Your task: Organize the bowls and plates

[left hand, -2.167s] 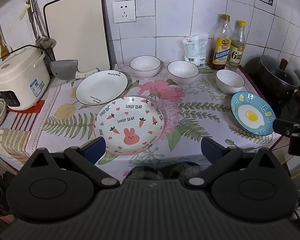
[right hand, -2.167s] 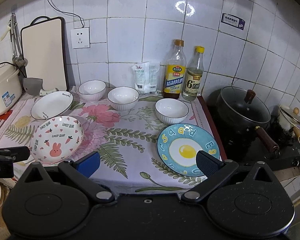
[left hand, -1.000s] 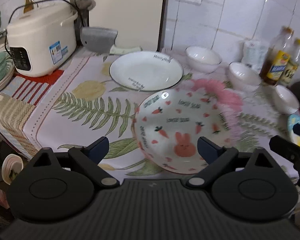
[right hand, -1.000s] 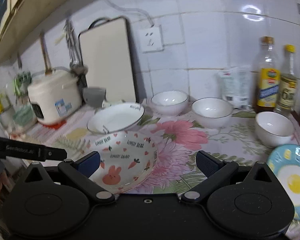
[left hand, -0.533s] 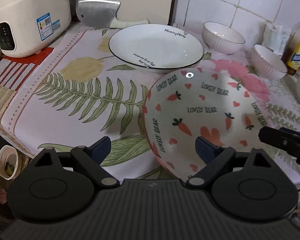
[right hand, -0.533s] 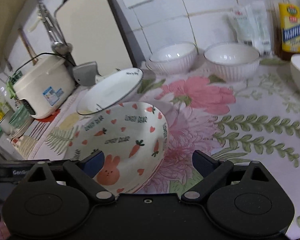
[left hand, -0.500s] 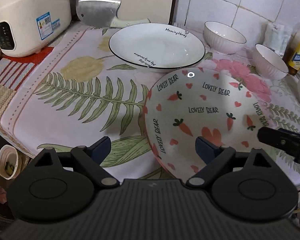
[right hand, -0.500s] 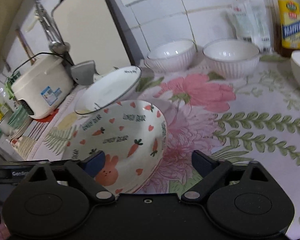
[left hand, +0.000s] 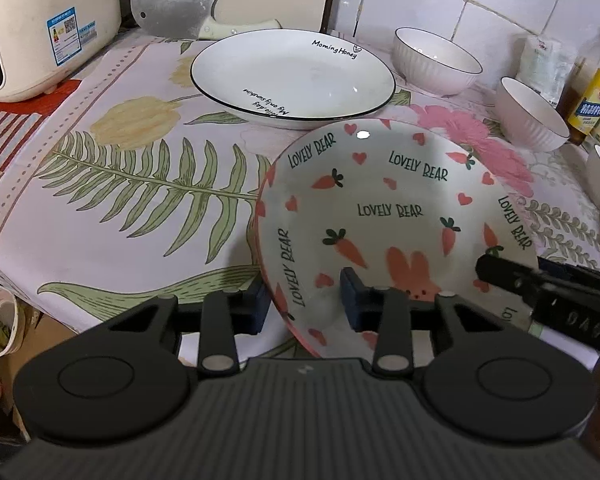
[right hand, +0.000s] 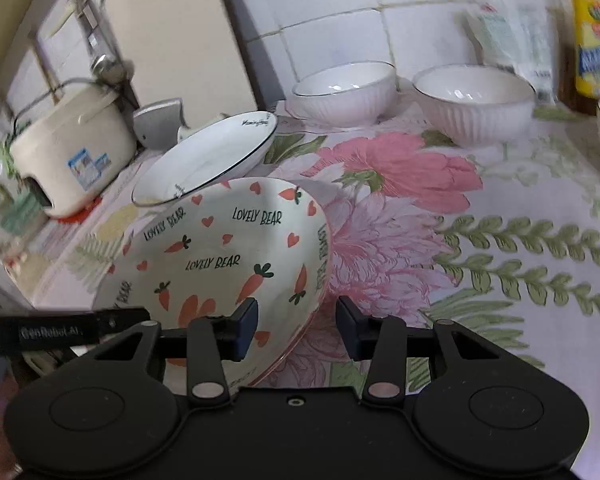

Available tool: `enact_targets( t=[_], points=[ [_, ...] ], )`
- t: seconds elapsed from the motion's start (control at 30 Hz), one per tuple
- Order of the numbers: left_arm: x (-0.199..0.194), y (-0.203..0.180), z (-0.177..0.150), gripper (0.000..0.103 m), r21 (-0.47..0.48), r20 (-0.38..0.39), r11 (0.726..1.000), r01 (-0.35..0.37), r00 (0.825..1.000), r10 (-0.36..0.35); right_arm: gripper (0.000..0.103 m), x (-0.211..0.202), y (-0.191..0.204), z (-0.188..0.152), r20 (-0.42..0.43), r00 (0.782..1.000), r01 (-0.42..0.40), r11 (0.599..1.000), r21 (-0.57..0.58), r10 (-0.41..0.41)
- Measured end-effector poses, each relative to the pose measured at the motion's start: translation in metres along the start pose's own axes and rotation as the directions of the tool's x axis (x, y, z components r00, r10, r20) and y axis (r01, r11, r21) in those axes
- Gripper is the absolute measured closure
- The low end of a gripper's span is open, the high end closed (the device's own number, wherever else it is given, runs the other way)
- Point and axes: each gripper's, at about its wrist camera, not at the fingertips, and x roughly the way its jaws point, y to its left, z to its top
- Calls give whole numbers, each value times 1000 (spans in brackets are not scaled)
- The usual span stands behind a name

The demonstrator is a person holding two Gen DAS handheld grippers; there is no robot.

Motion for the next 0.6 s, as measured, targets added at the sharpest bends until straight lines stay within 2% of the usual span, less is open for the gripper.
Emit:
enact_targets(
  t=[0.03,0.1,0.23,0.6],
  points=[
    [0,1,0,68,-10,3,1000,4,1000,-4,55,1,2,0,3,1000,8,1000,-23,-8],
    [0,1,-1,69,-12,9,1000,2,1000,-2,69,3,8,-2,15,1000,9,998,-70,-8],
    [0,0,2,70,-10,-7,1000,-11,1000,11,70,-1,10,-5,28,1000,18,991,-129,-15],
    [-24,-25,-3,70,60,23,998,4,1000,-6,74,-31,-4,1,37,999,10,997,-81,-7]
  ],
)
